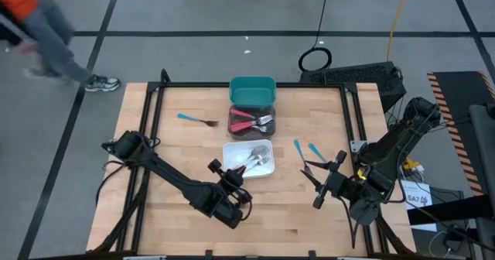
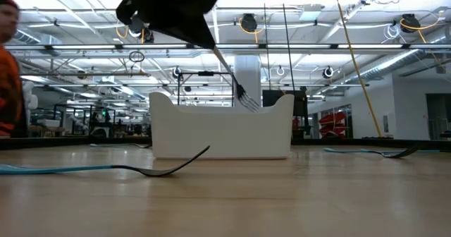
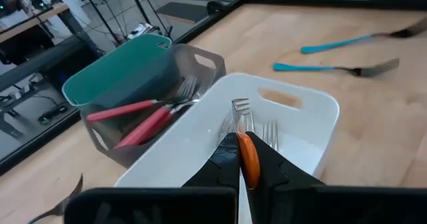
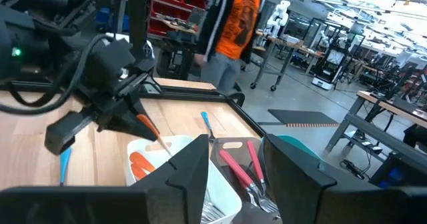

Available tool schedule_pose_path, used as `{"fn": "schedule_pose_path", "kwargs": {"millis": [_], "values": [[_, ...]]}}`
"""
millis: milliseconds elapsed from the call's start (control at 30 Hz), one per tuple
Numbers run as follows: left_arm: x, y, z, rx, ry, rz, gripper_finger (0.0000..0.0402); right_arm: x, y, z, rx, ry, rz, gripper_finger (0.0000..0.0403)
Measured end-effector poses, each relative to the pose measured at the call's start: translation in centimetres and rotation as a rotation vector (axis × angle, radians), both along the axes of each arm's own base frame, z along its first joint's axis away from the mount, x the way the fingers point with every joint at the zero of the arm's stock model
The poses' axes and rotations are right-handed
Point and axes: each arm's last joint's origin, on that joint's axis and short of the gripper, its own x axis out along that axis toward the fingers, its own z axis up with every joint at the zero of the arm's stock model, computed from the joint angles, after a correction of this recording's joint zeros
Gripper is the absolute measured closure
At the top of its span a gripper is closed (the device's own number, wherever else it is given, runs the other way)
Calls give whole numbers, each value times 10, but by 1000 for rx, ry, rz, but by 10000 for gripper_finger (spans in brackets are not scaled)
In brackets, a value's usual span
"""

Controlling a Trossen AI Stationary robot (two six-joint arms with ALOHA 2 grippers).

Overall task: Sort silverware by color (type)
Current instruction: Put the orange fork into the white bin

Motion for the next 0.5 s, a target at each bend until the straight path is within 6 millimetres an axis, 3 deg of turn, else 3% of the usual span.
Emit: {"fn": "schedule_pose_path", "kwargs": {"millis": [233,500], "values": [[12,9,-22,27,42,29,395,0,0,0,0,0,0,264],[13,9,-27,35,55,33,386,0,0,0,0,0,0,264]]}}
